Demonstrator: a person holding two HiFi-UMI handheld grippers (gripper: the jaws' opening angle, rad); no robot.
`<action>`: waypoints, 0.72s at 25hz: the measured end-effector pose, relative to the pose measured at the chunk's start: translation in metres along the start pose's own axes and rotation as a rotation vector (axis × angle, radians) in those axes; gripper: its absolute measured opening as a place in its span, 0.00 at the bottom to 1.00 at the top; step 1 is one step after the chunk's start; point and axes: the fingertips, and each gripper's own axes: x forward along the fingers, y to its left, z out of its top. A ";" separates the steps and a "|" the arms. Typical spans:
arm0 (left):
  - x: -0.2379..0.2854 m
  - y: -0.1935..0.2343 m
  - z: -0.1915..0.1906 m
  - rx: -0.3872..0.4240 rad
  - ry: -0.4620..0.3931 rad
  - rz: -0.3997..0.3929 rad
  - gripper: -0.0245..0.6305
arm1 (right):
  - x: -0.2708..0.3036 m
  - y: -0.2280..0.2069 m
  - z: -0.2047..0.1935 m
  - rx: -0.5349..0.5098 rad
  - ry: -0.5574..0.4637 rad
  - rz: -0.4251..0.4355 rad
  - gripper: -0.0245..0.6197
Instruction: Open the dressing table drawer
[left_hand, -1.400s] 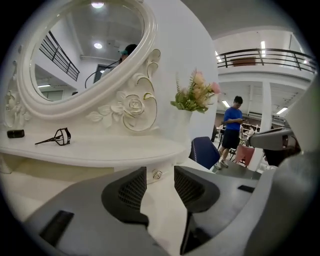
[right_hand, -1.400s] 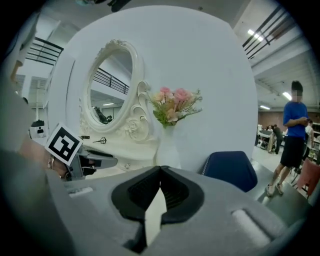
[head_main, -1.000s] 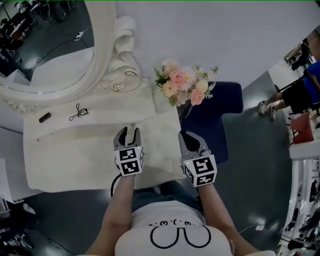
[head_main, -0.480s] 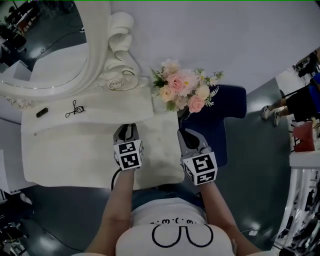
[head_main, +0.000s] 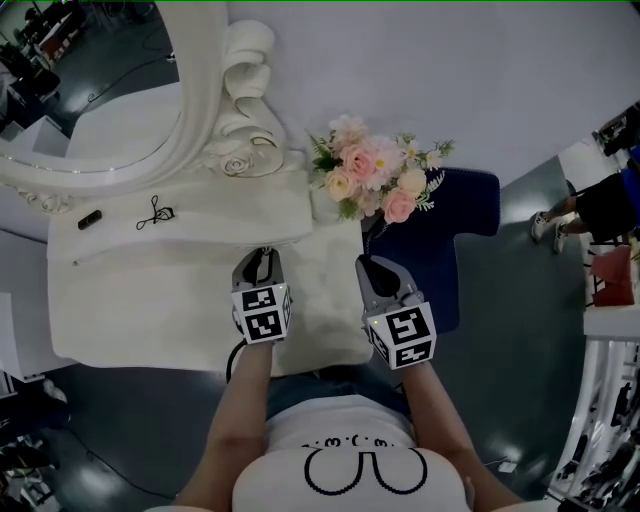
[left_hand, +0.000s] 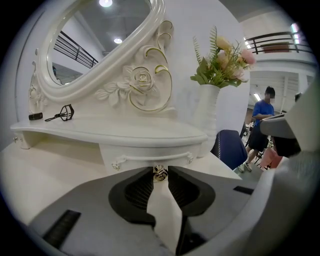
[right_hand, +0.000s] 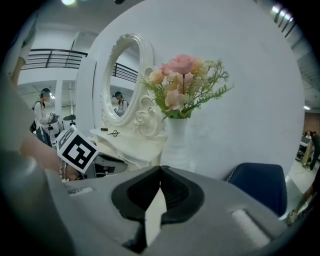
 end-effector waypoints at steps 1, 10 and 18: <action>-0.002 0.000 -0.002 0.001 0.001 -0.001 0.18 | -0.001 0.001 -0.002 0.003 0.003 0.001 0.04; -0.015 -0.002 -0.014 0.011 0.009 -0.002 0.18 | -0.011 0.015 -0.020 0.021 0.027 0.016 0.04; -0.030 -0.007 -0.024 0.014 0.007 0.001 0.18 | -0.022 0.026 -0.033 0.031 0.034 0.035 0.04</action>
